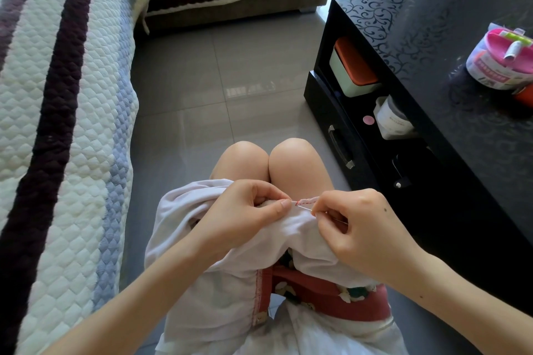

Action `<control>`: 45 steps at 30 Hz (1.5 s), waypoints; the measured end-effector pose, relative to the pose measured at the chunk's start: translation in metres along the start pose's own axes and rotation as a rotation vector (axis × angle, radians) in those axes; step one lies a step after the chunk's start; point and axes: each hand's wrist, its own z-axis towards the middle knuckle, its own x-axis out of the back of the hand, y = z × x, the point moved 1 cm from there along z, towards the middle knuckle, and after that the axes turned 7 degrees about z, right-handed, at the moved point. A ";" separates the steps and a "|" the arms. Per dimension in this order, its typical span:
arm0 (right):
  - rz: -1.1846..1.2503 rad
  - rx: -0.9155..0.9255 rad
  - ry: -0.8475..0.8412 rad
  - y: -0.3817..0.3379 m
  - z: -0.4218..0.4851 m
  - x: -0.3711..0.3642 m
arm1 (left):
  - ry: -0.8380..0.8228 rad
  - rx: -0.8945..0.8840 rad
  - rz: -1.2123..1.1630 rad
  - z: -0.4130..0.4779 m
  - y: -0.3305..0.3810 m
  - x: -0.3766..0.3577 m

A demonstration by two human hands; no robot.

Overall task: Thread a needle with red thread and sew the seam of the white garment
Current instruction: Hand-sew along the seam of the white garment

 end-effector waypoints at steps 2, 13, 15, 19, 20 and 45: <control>-0.002 -0.007 -0.003 0.000 0.000 0.000 | -0.004 0.001 0.000 0.000 0.000 0.000; -0.006 -0.018 -0.006 -0.001 0.000 0.002 | -0.007 0.006 -0.014 0.000 0.000 0.000; -0.008 -0.019 -0.009 -0.001 0.000 0.001 | -0.009 0.002 -0.015 0.000 0.000 0.000; -0.015 -0.027 -0.023 -0.002 0.001 0.001 | -0.012 -0.013 0.005 -0.001 0.000 0.000; -0.019 -0.029 -0.027 -0.002 0.001 0.001 | -0.013 -0.017 0.014 -0.001 0.000 0.000; 0.488 -0.282 -0.116 0.004 0.004 0.007 | -0.001 -0.049 0.083 -0.003 0.003 -0.004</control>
